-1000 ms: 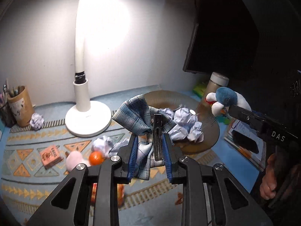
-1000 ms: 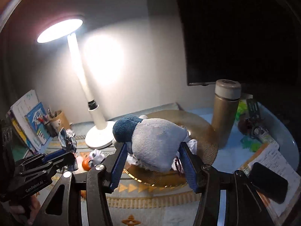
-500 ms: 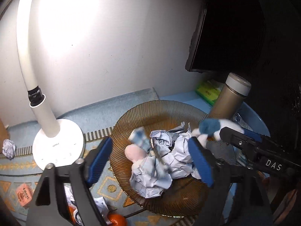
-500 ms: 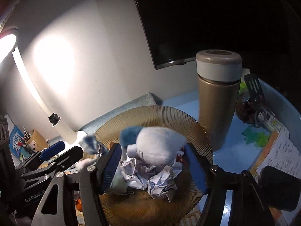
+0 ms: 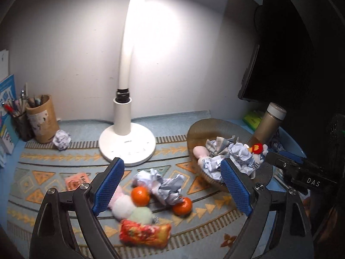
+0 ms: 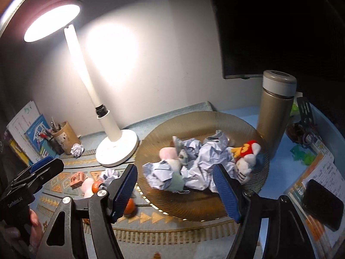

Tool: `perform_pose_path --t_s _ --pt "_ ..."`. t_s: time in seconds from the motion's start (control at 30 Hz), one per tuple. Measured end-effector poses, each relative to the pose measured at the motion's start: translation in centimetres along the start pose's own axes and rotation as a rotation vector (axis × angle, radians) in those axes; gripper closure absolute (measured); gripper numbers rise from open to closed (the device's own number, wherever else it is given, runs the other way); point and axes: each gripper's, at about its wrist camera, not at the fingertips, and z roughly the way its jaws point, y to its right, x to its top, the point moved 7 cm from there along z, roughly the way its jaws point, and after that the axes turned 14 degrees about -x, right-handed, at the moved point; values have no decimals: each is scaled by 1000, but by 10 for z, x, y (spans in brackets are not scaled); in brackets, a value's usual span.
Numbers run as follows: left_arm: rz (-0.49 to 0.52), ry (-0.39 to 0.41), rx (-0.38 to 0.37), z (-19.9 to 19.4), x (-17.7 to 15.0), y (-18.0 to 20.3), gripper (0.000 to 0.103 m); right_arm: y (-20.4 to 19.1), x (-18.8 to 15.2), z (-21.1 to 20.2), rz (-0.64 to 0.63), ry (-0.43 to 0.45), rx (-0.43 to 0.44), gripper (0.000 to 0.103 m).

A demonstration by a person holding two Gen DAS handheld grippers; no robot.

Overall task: Organize objects
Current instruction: 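Move both open tools back toward the remaining items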

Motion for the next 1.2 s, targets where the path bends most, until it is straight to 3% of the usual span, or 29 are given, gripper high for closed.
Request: perform_pose_path --t_s 0.03,0.07,0.13,0.3,0.5,0.7,1.2 --pt "-6 6 34 -14 -8 -11 13 -12 -6 -4 -11 10 9 16" --pt "-16 14 75 -26 -17 -25 13 -24 -13 -6 -24 16 18 14" --pt "-58 27 160 -46 -42 -55 13 -48 -34 -1 -57 -1 36 14" --pt "-168 14 276 -56 -105 -119 13 -91 -95 34 -142 -56 50 14" --pt "-233 31 289 -51 -132 -144 13 -95 -122 56 -180 -74 -31 14" --pt "-271 32 276 -52 -134 -151 13 -103 -122 50 -243 -18 -82 14" --pt "-261 21 283 -50 -135 -147 13 -100 -123 54 -211 -45 -64 14"
